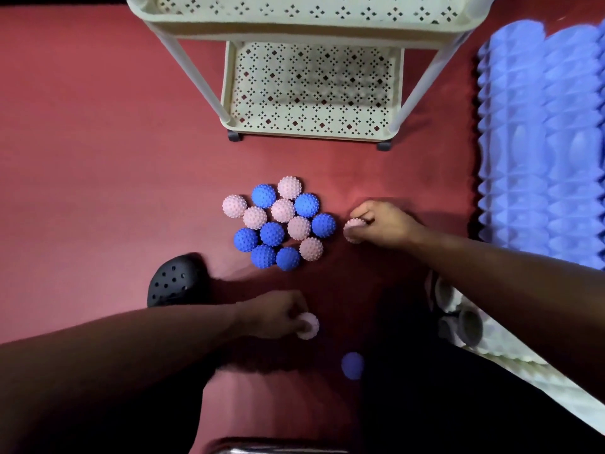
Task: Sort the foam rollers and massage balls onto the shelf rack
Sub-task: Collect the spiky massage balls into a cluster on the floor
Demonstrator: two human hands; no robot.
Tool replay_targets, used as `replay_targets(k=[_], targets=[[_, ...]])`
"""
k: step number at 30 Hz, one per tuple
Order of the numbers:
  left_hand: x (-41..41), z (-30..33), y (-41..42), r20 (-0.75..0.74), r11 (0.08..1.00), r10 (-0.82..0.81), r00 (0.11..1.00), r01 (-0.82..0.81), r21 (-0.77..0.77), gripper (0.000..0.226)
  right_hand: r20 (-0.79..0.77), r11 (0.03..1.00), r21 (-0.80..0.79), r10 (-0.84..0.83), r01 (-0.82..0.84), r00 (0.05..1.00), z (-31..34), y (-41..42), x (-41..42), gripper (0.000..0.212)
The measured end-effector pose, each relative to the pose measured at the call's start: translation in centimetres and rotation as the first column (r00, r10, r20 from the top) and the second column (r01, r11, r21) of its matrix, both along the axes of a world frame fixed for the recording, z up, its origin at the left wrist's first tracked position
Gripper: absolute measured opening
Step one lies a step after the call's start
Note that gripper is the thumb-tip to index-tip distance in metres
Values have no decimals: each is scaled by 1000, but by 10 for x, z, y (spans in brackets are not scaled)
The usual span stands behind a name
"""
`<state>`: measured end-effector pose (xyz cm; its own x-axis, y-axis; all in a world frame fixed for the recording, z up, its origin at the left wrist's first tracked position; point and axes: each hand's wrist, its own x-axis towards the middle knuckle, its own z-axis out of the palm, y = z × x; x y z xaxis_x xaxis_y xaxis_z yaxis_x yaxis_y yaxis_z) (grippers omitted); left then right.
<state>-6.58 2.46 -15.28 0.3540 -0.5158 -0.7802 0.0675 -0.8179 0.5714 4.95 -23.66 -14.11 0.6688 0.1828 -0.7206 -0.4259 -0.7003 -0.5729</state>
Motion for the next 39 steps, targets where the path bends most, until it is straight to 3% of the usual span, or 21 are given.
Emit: replay_targets(k=[2,4,7,9,14,17,20,27,31,39], targets=[[10,0,36,-115,994,107,987,-107,9,16,40,997,-34,-67,69,997,4,8,10,29],[20,3,69,-255,951,307,917,-303,55,15,92,991,-60,-113,119,989,8,16,19,35],[32,9,108,-229,812,583,780,-567,136,8,124,987,-48,-145,152,982,12,31,29,32],[37,13,123,-176,682,731,660,-718,138,9,130,987,-37,-151,157,980,15,41,35,31],[51,13,131,-101,234,968,229,-971,44,17,143,989,-57,-125,134,982,14,59,45,30],[64,9,124,19,108,994,107,-991,-73,19,155,984,-83,-141,155,978,11,61,51,29],[76,5,120,44,114,993,109,-984,-138,16,175,979,-105,-156,176,972,10,62,56,34],[81,0,107,89,276,959,269,-959,-71,30,230,970,-147,-155,191,961,4,75,65,35],[85,1,103,70,254,966,247,-962,-100,32,174,973,-145,-156,182,972,3,84,70,38],[93,5,102,57,341,940,337,-934,-108,35,97,991,-123,-44,56,994,4,91,69,47]])
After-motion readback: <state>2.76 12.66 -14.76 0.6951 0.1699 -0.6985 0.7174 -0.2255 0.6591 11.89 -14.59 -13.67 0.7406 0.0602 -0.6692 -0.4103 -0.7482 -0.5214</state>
